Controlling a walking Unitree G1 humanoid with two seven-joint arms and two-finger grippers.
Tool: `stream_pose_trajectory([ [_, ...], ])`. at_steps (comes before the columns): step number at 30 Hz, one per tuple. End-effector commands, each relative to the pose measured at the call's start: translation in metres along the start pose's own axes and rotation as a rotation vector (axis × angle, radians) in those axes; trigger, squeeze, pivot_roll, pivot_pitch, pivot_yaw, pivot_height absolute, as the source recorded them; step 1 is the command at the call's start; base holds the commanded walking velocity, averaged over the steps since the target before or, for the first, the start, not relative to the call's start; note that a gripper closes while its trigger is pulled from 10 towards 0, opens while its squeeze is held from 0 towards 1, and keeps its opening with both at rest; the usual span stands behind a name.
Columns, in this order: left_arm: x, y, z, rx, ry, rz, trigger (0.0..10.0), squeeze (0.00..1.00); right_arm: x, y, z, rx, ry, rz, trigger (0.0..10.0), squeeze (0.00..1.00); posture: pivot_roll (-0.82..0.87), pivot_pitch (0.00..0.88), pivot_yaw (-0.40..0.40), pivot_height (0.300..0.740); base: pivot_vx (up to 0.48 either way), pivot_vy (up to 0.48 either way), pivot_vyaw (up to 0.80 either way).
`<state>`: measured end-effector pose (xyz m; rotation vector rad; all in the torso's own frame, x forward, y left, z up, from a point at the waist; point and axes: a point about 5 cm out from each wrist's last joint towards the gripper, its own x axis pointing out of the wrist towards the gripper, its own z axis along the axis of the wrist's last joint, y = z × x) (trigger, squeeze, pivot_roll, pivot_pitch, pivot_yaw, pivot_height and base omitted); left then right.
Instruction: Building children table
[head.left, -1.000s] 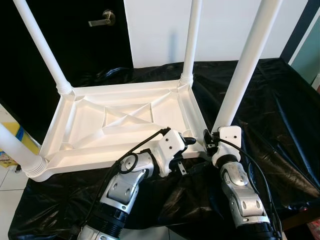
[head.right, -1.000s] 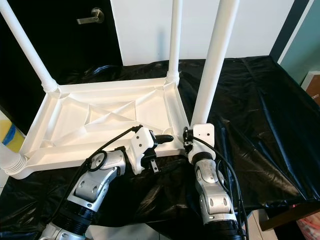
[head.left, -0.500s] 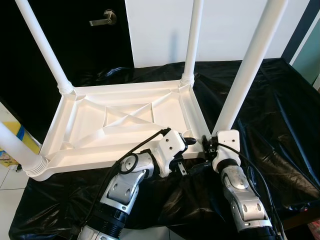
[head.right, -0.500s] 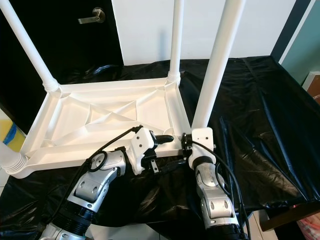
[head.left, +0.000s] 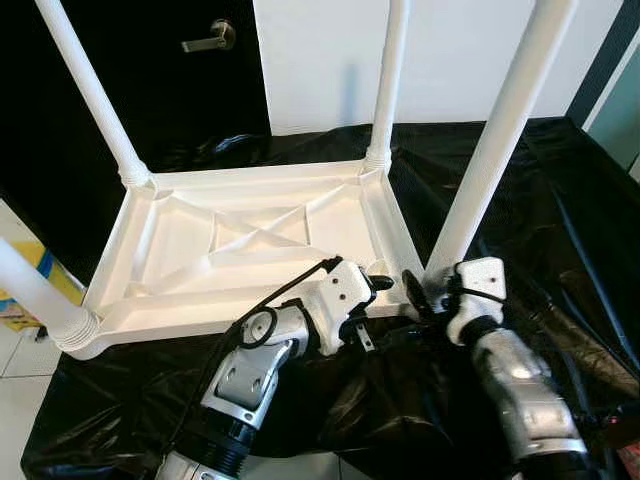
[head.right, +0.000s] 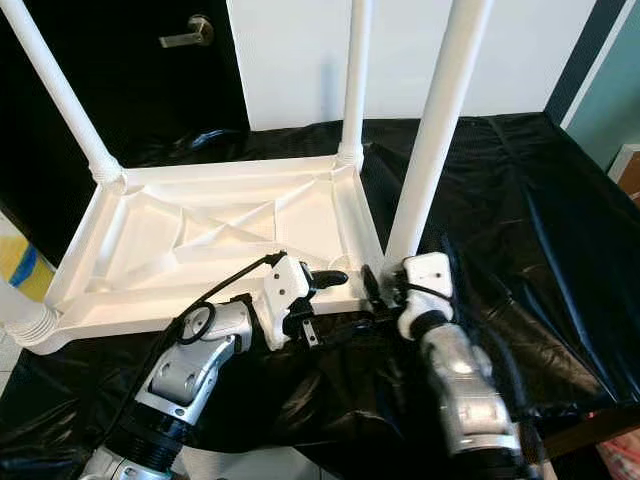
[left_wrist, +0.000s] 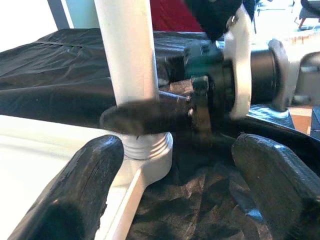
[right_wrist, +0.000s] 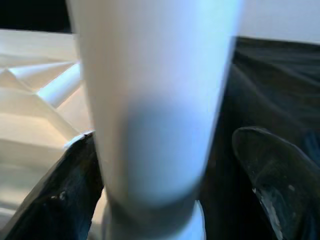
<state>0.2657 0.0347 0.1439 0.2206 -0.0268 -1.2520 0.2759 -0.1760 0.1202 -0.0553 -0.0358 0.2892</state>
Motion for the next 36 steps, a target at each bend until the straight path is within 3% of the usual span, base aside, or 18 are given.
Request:
stream_pose_trajectory([
  [1,0.0,0.004,-0.001,0.002,0.006,0.088,10.0,0.0,0.002,-0.001,0.0,0.017,-0.001,0.076,10.0,1.0,-0.14,0.0,0.006,0.74,0.0,0.0,0.0],
  [2,0.0,0.004,-0.001,0.002,0.006,0.087,10.0,0.0,0.003,-0.002,0.0,0.018,0.004,0.113,10.0,1.0,-0.14,0.0,0.006,0.74,0.0,0.0,0.0],
  [4,0.001,0.005,0.0,0.005,0.005,0.085,10.0,0.0,0.008,-0.004,0.002,0.0,0.015,0.207,10.0,0.0,-0.14,0.0,0.01,0.74,0.0,0.0,0.0],
  [7,0.001,0.006,0.0,0.005,0.005,0.085,10.0,0.0,0.01,-0.004,0.002,-0.01,0.018,0.235,10.0,0.0,-0.14,0.0,0.01,0.74,0.0,0.0,0.0],
  [11,0.002,0.009,0.001,0.017,0.008,0.087,10.0,0.0,0.023,0.0,0.001,-0.081,0.052,0.384,10.0,0.0,-0.13,0.0,0.007,0.74,0.0,0.0,0.0],
  [16,0.002,0.009,0.002,0.02,0.007,0.09,10.0,0.0,0.029,-0.001,-0.001,-0.101,0.059,0.412,9.9,0.0,-0.12,0.0,0.003,0.74,0.0,0.0,0.0],
  [17,0.002,0.009,0.002,0.021,0.006,0.091,10.0,0.0,0.03,-0.002,-0.002,-0.103,0.064,0.418,5.7,0.0,-0.12,0.0,-0.002,0.74,0.0,0.0,0.0],
  [18,0.002,0.009,0.002,0.021,0.006,0.091,10.0,0.0,0.03,-0.002,-0.002,-0.103,0.064,0.418,5.7,0.0,-0.12,0.0,-0.002,0.74,0.0,0.0,0.0],
  [19,0.001,0.009,0.002,0.021,0.006,0.096,10.0,0.0,0.031,-0.003,-0.004,-0.114,0.074,0.417,1.1,0.0,-0.11,0.0,-0.008,0.74,0.0,0.0,0.0],
  [20,0.001,0.009,0.002,0.021,0.006,0.096,10.0,0.0,0.031,-0.003,-0.004,-0.114,0.074,0.417,1.1,0.0,-0.11,0.0,-0.008,0.74,0.0,0.0,0.0],
  [21,0.0,0.009,0.002,0.019,0.006,0.108,10.0,0.0,0.031,-0.007,-0.008,-0.134,0.096,0.422,0.0,0.0,-0.11,0.0,-0.015,0.74,0.0,0.0,0.0],
  [30,0.0,0.008,0.001,0.013,0.003,0.112,10.0,0.0,0.028,-0.011,-0.016,-0.137,0.117,0.435,0.0,0.0,-0.11,0.0,-0.014,0.74,0.0,0.0,0.0],
  [31,0.0,0.008,0.001,0.015,0.004,0.109,10.0,0.0,0.028,-0.011,-0.018,-0.131,0.124,0.433,2.8,0.0,-0.11,0.0,-0.01,0.74,0.0,0.0,0.0],
  [33,0.0,0.008,0.001,0.015,0.004,0.107,10.0,0.0,0.027,-0.011,-0.018,-0.129,0.126,0.43,2.8,0.0,-0.12,0.0,-0.007,0.74,0.0,0.0,0.0],
  [34,0.0,0.008,0.001,0.014,0.004,0.106,10.0,0.0,0.028,-0.01,-0.019,-0.121,0.125,0.416,10.0,0.0,-0.12,0.0,-0.006,0.74,0.0,0.0,0.0],
  [36,0.0,0.008,0.001,0.014,0.005,0.105,10.0,0.0,0.028,-0.011,-0.019,-0.118,0.118,0.401,10.0,0.0,-0.12,0.0,-0.006,0.74,0.0,0.0,0.0],
])
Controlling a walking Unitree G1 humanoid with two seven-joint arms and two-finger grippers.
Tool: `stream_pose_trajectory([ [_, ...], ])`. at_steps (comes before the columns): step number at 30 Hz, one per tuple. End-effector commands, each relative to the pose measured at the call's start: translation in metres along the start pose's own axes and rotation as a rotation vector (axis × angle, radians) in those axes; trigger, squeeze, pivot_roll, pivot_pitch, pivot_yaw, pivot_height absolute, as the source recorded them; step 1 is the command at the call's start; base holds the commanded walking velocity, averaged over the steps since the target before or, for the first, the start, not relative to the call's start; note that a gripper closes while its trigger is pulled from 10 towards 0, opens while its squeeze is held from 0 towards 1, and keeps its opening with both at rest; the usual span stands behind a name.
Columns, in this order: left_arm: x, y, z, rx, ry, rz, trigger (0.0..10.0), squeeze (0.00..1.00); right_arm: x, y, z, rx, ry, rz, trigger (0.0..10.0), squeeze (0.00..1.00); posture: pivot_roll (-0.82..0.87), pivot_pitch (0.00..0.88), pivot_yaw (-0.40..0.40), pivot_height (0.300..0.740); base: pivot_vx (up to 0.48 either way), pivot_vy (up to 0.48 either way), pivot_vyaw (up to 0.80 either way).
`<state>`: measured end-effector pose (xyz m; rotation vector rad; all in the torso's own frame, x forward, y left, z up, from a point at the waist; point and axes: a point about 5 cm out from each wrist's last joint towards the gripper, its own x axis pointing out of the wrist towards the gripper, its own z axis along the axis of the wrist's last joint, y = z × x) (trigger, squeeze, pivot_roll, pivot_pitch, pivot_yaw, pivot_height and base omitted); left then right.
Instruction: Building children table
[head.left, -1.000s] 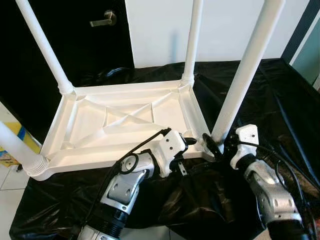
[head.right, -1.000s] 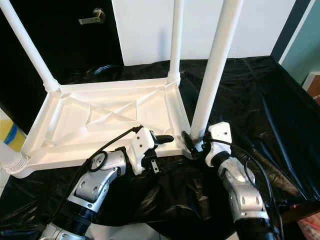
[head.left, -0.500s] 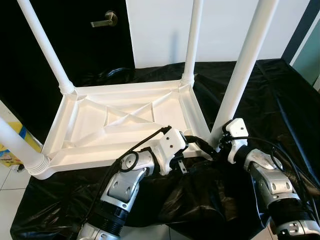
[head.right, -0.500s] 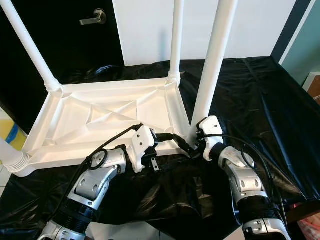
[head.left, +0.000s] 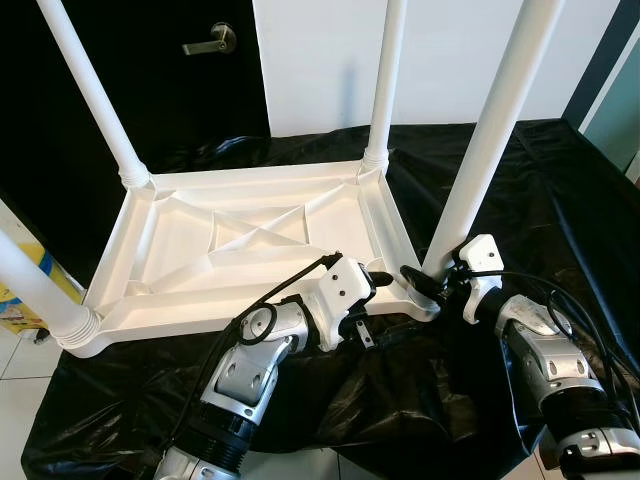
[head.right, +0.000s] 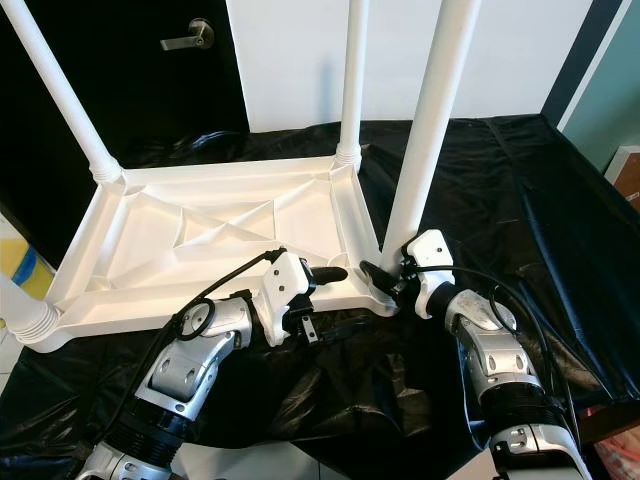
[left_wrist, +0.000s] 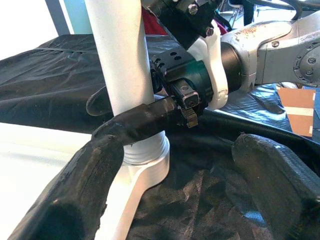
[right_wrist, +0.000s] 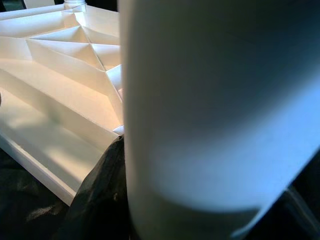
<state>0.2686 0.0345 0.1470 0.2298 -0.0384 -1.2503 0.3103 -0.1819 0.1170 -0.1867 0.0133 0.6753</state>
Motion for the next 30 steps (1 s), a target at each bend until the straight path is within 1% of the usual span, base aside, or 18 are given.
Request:
stream_pose_trajectory([
  [1,-0.001,0.005,-0.002,0.002,0.01,0.102,10.0,0.0,0.0,0.006,-0.013,0.007,0.054,-0.005,10.0,0.0,-0.12,0.0,-0.006,0.74,0.0,0.0,0.0],
  [2,-0.001,0.005,-0.002,0.002,0.01,0.102,10.0,0.0,0.0,0.006,-0.013,0.007,0.054,-0.005,10.0,0.0,-0.12,0.0,-0.006,0.74,0.0,0.0,0.0],
  [3,0.0,0.005,-0.002,0.002,0.01,0.1,10.0,0.0,0.001,0.003,-0.016,-0.009,0.083,-0.107,10.0,0.0,-0.12,0.0,-0.01,0.74,0.0,0.0,0.0],
  [5,0.001,0.004,-0.002,0.0,0.008,0.1,10.0,0.0,0.002,0.001,-0.018,-0.005,0.097,-0.174,10.0,0.0,-0.12,0.0,-0.011,0.74,0.0,0.0,0.0],
  [10,0.001,0.003,-0.002,-0.001,0.006,0.099,10.0,0.0,0.003,0.005,-0.018,0.045,0.085,-0.231,10.0,0.0,-0.12,0.0,-0.016,0.74,0.0,0.0,0.0],
  [12,0.0,0.002,-0.003,-0.004,0.008,0.098,10.0,0.0,0.005,0.012,-0.018,0.094,0.079,-0.326,10.0,0.0,-0.12,0.0,-0.019,0.74,0.0,0.0,0.0],
  [14,0.0,0.002,-0.003,-0.004,0.008,0.098,10.0,0.0,0.005,0.012,-0.018,0.094,0.079,-0.326,10.0,0.0,-0.12,0.0,-0.019,0.74,0.0,0.0,0.0],
  [15,0.0,0.001,-0.003,-0.005,0.009,0.098,10.0,0.0,0.005,0.016,-0.018,0.125,0.08,-0.388,10.0,0.0,-0.12,0.0,-0.019,0.74,0.0,0.0,0.0],
  [17,0.0,0.001,-0.003,-0.005,0.009,0.098,10.0,0.0,0.005,0.016,-0.018,0.125,0.08,-0.388,10.0,0.0,-0.12,0.0,-0.019,0.74,0.0,0.0,0.0],
  [19,0.0,0.001,-0.004,-0.005,0.009,0.096,10.0,0.0,0.007,0.027,-0.018,0.161,0.077,-0.485,10.0,0.0,-0.12,0.0,-0.022,0.74,0.0,0.0,0.0],
  [20,0.0,0.001,-0.004,-0.005,0.009,0.096,10.0,0.0,0.007,0.027,-0.018,0.161,0.077,-0.485,10.0,0.0,-0.12,0.0,-0.022,0.74,0.0,0.0,0.0],
  [21,0.001,0.0,-0.004,-0.005,0.008,0.092,10.0,0.0,0.008,0.04,-0.018,0.191,0.072,-0.569,10.0,0.0,-0.13,0.0,-0.018,0.74,0.0,0.0,0.0],
  [22,0.001,0.0,-0.004,-0.005,0.008,0.092,10.0,0.0,0.008,0.04,-0.018,0.191,0.072,-0.569,10.0,0.0,-0.13,0.0,-0.018,0.74,0.0,0.0,0.0],
  [23,0.001,0.0,-0.004,-0.005,0.008,0.091,10.0,0.0,0.008,0.044,-0.017,0.2,0.071,-0.601,10.0,0.0,-0.13,0.0,-0.018,0.74,0.0,0.0,0.0],
  [25,0.001,0.0,-0.004,-0.005,0.008,0.091,10.0,0.0,0.008,0.044,-0.017,0.2,0.071,-0.601,10.0,0.0,-0.13,0.0,-0.018,0.74,0.0,0.0,0.0],
  [27,0.001,0.001,-0.003,-0.002,0.008,0.088,10.0,0.0,0.009,0.052,-0.014,0.213,0.057,-0.646,10.0,0.0,-0.12,0.0,-0.014,0.74,0.0,0.0,0.0],
  [29,0.0,0.001,-0.003,0.0,0.01,0.087,10.0,0.0,0.012,0.061,-0.01,0.202,0.054,-0.627,10.0,0.0,-0.12,0.0,-0.011,0.74,0.0,0.0,0.0],
  [30,0.0,0.001,-0.003,0.0,0.01,0.087,10.0,0.0,0.012,0.061,-0.01,0.202,0.054,-0.627,10.0,0.0,-0.12,0.0,-0.011,0.74,0.0,0.0,0.0],
])
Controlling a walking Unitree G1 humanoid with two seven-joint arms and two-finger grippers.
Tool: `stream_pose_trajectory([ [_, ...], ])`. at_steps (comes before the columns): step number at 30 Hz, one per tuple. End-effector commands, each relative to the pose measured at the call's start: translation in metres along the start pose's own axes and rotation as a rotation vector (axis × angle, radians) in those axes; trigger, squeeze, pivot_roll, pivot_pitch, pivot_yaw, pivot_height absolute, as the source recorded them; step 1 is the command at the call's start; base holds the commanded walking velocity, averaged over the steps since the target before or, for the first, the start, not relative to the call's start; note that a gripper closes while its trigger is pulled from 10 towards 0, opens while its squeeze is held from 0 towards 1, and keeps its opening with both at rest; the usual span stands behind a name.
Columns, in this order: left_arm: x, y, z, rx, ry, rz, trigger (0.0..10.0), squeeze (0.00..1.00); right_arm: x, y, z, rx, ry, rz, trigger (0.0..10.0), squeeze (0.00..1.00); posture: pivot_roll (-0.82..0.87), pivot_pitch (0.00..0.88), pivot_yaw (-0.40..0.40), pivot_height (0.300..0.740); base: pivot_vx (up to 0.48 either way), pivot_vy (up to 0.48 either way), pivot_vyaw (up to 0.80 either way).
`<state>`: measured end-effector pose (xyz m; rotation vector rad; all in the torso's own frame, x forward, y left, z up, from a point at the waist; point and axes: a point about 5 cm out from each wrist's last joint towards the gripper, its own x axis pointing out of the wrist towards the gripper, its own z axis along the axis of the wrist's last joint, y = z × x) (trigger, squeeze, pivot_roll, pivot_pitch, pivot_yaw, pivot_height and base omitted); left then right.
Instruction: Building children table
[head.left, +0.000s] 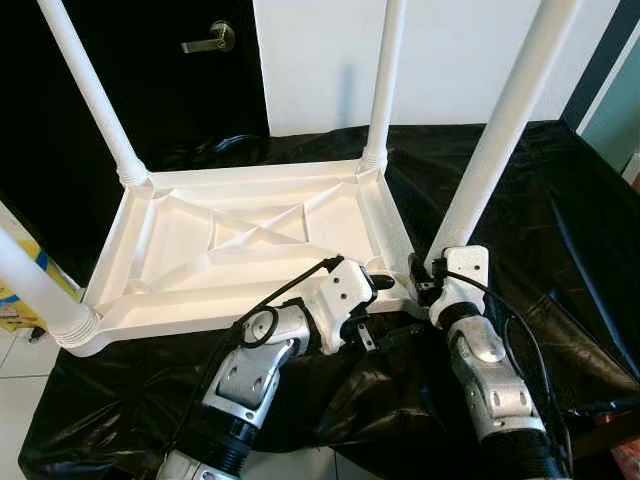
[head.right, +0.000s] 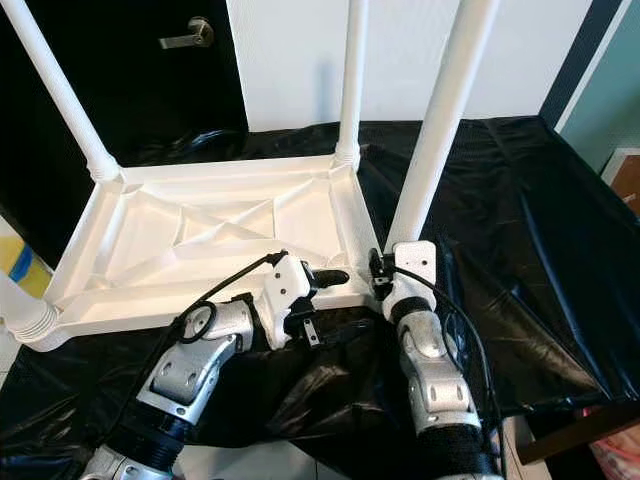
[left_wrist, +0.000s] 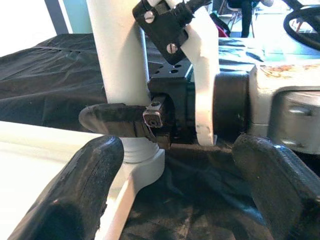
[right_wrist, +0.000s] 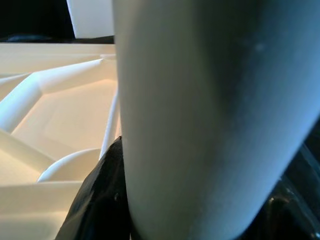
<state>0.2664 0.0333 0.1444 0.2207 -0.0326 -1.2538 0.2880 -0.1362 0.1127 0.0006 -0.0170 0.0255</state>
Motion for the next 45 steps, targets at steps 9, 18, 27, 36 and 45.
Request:
stream_pose_trajectory([
  [9,0.0,0.003,-0.002,0.01,0.012,0.083,10.0,0.0,-0.01,0.014,-0.011,0.009,0.086,0.042,10.0,0.0,-0.13,0.0,-0.009,0.74,0.0,0.0,0.0],
  [18,-0.001,0.001,-0.003,0.007,0.015,0.086,10.0,0.0,-0.006,0.007,-0.005,-0.012,0.045,0.121,10.0,1.0,-0.12,0.0,-0.018,0.74,0.0,0.0,0.0],
  [27,-0.002,0.001,-0.003,0.005,0.016,0.091,10.0,0.0,-0.008,-0.002,0.001,-0.019,0.017,0.232,10.0,1.0,-0.12,0.0,-0.02,0.74,0.0,0.0,0.0],
  [36,-0.002,0.003,-0.003,0.005,0.022,0.086,10.0,0.0,-0.008,-0.039,0.011,-0.092,0.024,0.501,10.0,0.0,-0.14,0.0,-0.008,0.74,0.0,0.0,0.0],
  [45,-0.002,0.006,-0.002,0.01,0.021,0.086,10.0,0.0,0.005,-0.047,0.008,-0.161,0.082,0.655,10.0,0.0,-0.13,0.0,0.003,0.74,0.0,0.0,0.0],
])
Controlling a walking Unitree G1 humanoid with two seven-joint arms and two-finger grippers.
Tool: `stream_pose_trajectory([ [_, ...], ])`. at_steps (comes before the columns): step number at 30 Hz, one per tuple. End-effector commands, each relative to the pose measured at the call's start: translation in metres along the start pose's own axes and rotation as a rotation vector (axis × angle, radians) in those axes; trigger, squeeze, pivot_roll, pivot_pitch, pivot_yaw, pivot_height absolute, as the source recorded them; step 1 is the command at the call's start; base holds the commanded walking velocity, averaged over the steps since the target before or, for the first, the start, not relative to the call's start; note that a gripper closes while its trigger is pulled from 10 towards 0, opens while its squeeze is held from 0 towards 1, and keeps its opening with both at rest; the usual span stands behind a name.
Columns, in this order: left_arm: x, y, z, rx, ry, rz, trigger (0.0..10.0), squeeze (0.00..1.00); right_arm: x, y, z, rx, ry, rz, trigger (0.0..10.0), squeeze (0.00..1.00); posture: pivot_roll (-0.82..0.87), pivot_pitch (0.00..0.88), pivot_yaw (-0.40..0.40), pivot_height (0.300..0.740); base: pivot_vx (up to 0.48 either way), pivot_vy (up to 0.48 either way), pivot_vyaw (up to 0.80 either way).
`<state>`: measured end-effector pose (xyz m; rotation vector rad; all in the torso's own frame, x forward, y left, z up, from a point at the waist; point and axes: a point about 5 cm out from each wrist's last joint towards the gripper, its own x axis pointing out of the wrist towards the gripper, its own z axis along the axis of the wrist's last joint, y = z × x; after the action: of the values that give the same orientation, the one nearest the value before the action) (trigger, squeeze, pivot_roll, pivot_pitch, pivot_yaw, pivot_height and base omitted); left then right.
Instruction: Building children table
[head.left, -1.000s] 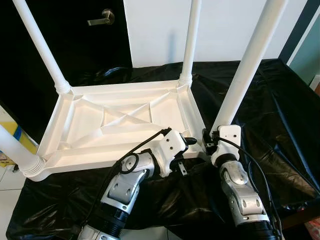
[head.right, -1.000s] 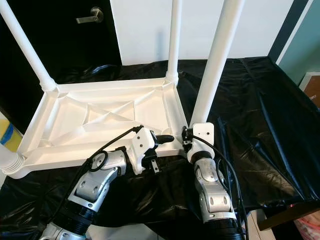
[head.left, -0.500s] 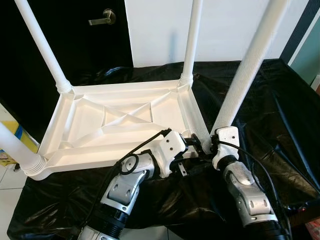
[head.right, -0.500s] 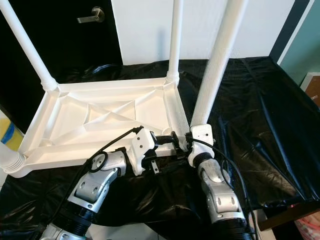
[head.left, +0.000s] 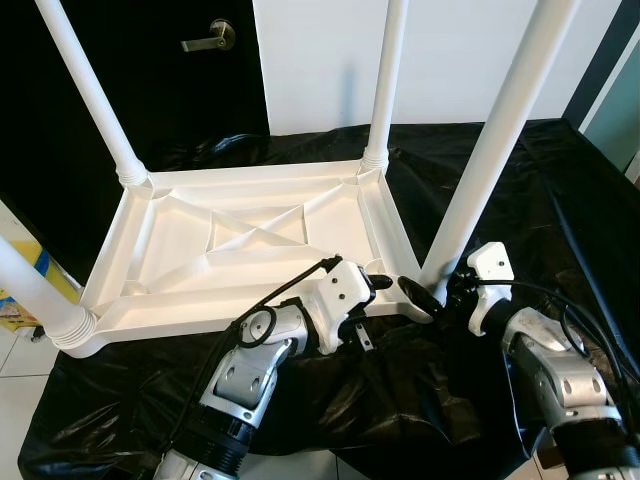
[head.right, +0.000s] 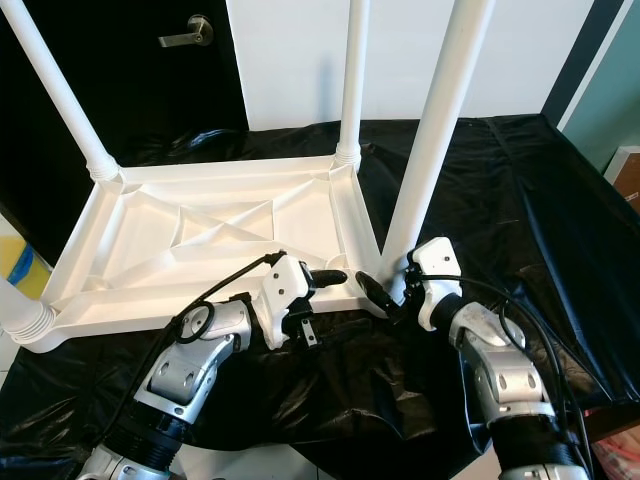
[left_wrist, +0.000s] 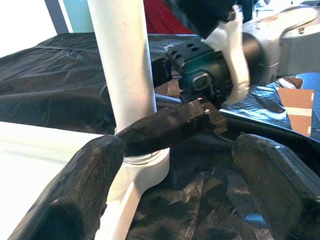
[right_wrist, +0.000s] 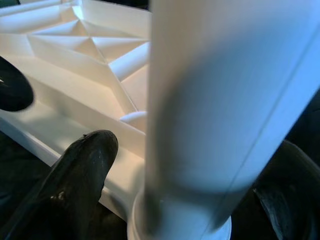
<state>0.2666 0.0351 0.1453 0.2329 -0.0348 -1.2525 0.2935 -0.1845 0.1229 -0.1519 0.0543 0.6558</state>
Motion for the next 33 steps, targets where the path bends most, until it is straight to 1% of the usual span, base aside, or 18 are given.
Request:
stream_pose_trajectory([
  [1,0.0,0.005,-0.002,-0.001,0.017,0.085,10.0,0.0,0.002,0.001,-0.002,-0.012,0.012,0.024,10.0,0.0,-0.13,0.0,0.003,0.74,0.0,0.0,0.0],
  [3,0.0,0.005,-0.002,0.001,0.017,0.084,10.0,0.0,0.01,0.0,-0.005,-0.014,0.027,0.058,10.0,0.0,-0.13,0.0,0.004,0.74,0.0,0.0,0.0],
  [6,0.001,0.006,-0.002,0.002,0.017,0.083,10.0,0.0,0.013,0.0,-0.006,-0.018,0.032,0.076,10.0,0.0,-0.12,0.0,0.004,0.74,0.0,0.0,0.0],
  [7,0.001,0.006,-0.001,0.004,0.016,0.084,10.0,0.0,0.017,0.001,-0.007,-0.016,0.033,0.095,6.0,0.0,-0.12,0.0,0.002,0.74,0.0,0.0,0.0],
  [8,0.001,0.006,-0.001,0.005,0.015,0.087,10.0,0.0,0.02,0.002,-0.009,-0.014,0.039,0.11,0.0,0.0,-0.11,0.0,-0.004,0.74,0.0,0.0,0.0],
  [12,0.001,0.007,-0.001,0.005,0.015,0.093,10.0,0.0,0.021,0.002,-0.013,-0.008,0.047,0.13,0.0,0.0,-0.11,0.0,-0.007,0.74,0.0,0.0,0.0],
  [20,-0.001,0.005,-0.003,0.0,0.02,0.101,10.0,0.0,0.017,-0.002,-0.019,-0.005,0.066,0.139,0.0,0.0,-0.11,0.0,-0.015,0.74,0.0,0.0,0.0],
  [21,-0.001,0.004,-0.004,0.004,0.027,0.099,10.0,0.0,0.015,-0.004,-0.021,0.001,0.072,0.125,9.0,0.0,-0.11,0.0,-0.015,0.74,0.0,0.0,0.0],
  [22,-0.001,0.004,-0.005,0.006,0.032,0.096,10.0,0.0,0.014,-0.005,-0.022,0.006,0.075,0.115,9.0,0.0,-0.11,0.0,-0.014,0.74,0.0,0.0,0.0],
  [23,-0.001,0.004,-0.005,0.007,0.035,0.094,10.0,0.0,0.014,-0.007,-0.023,0.013,0.074,0.1,10.0,0.0,-0.11,0.0,-0.013,0.74,0.0,0.0,0.0],
  [27,-0.001,0.004,-0.005,0.006,0.034,0.092,10.0,0.0,0.013,-0.008,-0.024,0.026,0.063,0.054,10.0,0.0,-0.12,0.0,-0.012,0.74,0.0,0.0,0.0],
  [29,-0.001,0.004,-0.005,0.006,0.034,0.092,10.0,0.0,0.013,-0.008,-0.024,0.026,0.063,0.054,10.0,0.0,-0.12,0.0,-0.012,0.74,0.0,0.0,0.0],
  [32,0.0,0.003,-0.005,0.005,0.034,0.09,10.0,0.0,0.014,-0.005,-0.028,0.008,0.082,-0.041,10.0,0.0,-0.12,0.0,-0.011,0.74,0.0,0.0,0.0],
  [33,0.0,0.003,-0.005,0.005,0.034,0.09,10.0,0.0,0.014,-0.005,-0.028,0.008,0.082,-0.041,10.0,0.0,-0.12,0.0,-0.011,0.74,0.0,0.0,0.0],
])
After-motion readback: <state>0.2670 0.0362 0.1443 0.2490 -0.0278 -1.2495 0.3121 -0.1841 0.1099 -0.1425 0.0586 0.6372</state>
